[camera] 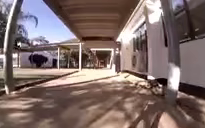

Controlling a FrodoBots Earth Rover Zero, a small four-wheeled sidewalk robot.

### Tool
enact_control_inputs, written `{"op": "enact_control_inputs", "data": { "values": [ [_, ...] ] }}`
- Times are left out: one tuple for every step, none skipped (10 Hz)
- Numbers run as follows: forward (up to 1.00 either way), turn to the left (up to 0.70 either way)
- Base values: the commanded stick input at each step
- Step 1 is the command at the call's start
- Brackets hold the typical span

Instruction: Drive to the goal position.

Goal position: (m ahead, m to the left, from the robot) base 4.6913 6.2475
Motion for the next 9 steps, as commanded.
{"op": "enact_control_inputs", "data": {
  "values": [
    [0.70,0.00],
    [0.70,0.00],
    [0.70,0.00],
    [0.70,0.00],
    [0.70,0.00],
    [0.70,0.00],
    [0.70,0.00],
    [0.70,0.00],
    [0.70,0.00]
  ]
}}
